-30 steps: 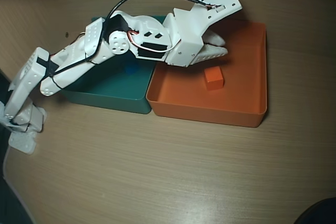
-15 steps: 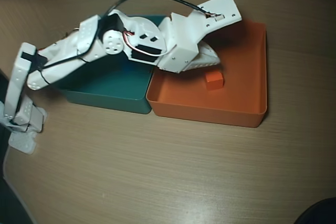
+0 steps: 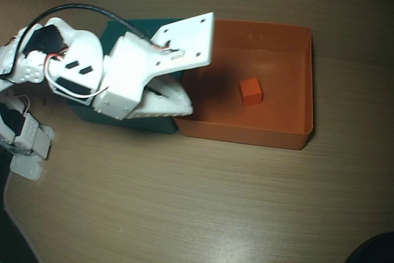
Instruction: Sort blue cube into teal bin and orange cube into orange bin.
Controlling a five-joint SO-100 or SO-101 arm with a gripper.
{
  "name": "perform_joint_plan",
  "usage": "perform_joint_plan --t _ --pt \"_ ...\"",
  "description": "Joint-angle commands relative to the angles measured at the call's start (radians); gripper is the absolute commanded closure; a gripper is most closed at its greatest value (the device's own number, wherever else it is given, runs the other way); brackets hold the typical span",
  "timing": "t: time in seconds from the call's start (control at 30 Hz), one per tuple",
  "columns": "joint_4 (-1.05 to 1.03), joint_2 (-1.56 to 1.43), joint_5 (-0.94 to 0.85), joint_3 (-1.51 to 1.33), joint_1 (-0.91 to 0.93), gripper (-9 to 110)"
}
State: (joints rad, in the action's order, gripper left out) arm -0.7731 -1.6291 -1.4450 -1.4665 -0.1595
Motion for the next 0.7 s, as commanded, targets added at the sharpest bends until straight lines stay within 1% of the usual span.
perform_joint_plan --t 0.0,0.17,0.3,0.67 --pt "0.020 -0.244 -0.008 -0.170 0.054 107" --pt "0.021 -0.500 -0.008 -0.471 0.150 107" --pt "0.021 -0.709 -0.008 -0.699 0.193 107" --pt "0.006 -1.359 -0.006 -1.356 0.198 107"
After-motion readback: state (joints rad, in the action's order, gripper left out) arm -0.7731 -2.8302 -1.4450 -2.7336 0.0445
